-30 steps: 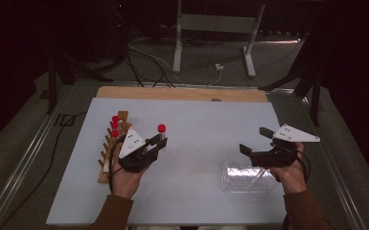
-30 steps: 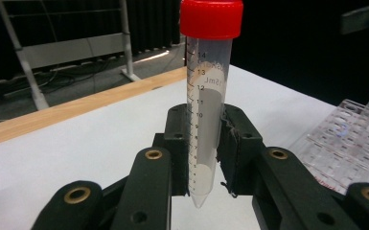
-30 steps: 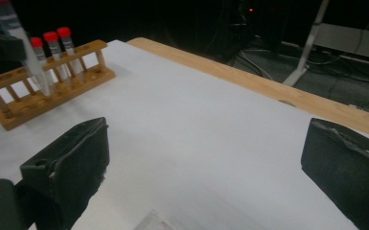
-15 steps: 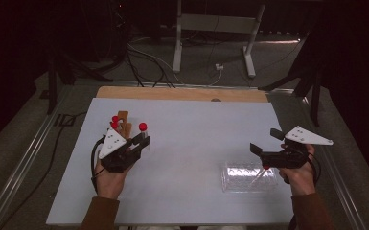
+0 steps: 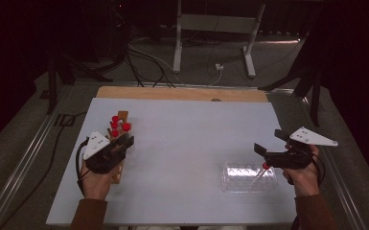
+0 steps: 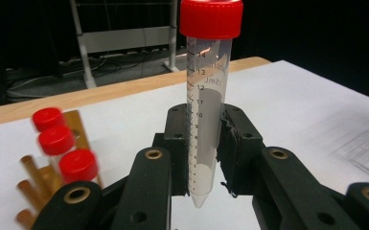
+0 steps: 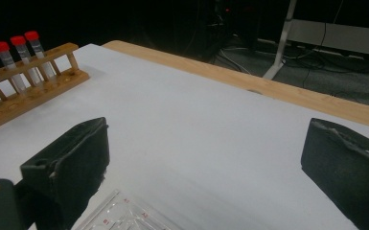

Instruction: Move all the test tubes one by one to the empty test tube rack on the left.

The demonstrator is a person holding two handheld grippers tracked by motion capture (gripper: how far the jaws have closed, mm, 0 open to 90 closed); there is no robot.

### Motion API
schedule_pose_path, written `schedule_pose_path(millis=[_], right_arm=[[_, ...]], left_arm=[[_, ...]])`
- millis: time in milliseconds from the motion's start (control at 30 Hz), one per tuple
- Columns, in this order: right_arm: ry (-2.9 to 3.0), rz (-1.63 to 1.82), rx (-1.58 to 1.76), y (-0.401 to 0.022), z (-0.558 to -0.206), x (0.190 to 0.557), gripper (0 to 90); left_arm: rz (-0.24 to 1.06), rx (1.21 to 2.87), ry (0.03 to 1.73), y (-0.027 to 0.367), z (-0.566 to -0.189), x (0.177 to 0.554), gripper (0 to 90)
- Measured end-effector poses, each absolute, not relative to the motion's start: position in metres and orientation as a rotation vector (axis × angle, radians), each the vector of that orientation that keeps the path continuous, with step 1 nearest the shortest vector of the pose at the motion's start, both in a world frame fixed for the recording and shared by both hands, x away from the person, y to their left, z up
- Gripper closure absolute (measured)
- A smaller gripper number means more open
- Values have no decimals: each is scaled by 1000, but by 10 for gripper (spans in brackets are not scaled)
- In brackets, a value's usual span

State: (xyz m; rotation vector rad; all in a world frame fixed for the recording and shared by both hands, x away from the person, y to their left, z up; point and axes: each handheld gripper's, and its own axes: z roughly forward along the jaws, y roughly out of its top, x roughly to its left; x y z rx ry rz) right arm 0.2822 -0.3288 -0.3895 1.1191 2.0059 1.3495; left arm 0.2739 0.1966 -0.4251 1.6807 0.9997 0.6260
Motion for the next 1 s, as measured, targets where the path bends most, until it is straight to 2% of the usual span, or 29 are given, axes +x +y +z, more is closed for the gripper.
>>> schedule_pose_path(millis=[1000], right_arm=[[2004, 1360, 1129, -331, -395, 279, 25]], left_arm=[[705, 1650, 1131, 240, -440, 269, 756]])
